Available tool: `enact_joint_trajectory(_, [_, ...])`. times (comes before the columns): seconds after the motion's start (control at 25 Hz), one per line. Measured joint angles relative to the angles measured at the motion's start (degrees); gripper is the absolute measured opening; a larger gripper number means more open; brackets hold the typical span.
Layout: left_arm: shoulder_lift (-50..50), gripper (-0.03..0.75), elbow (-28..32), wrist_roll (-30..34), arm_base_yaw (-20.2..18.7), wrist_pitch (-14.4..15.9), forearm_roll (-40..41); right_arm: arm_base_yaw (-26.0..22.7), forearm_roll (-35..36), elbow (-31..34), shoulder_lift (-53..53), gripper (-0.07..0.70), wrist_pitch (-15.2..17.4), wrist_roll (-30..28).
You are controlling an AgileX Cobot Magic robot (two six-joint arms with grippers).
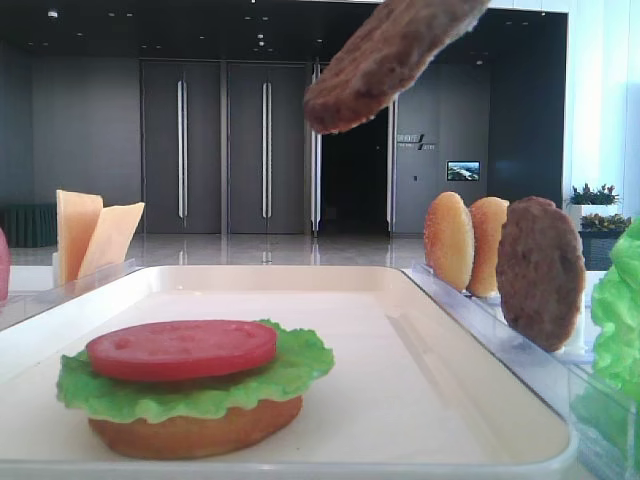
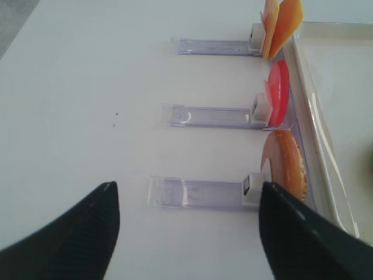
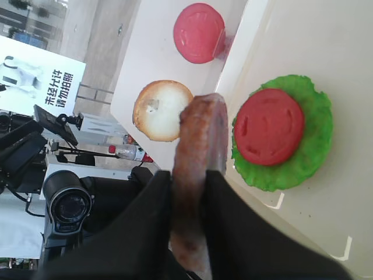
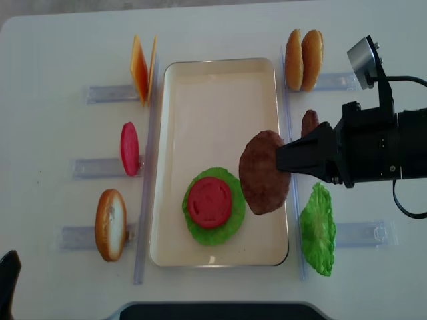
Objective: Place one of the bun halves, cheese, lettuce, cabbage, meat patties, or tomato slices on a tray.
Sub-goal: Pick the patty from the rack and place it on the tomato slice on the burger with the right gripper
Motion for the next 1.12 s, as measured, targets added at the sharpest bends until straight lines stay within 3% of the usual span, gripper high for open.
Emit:
enact_joint_trajectory(0.4, [0.00, 0.573, 0.00, 0.00, 0.00, 0.00, 0.00, 7.23, 9.63, 0.00, 11.31, 0.156, -0.38, -7.82])
enact_joint_trajectory(0.72, [0.00, 0.573, 0.00, 0.00, 0.00, 0.00, 0.00, 10.36, 18.56, 0.00, 17.56, 0.156, -0.69, -14.35])
enact_joint_trajectory(1.12, [0.00, 0.573, 0.00, 0.00, 0.00, 0.00, 0.00, 15.69, 20.05, -4.39, 22.63, 0.156, -3.85, -15.83])
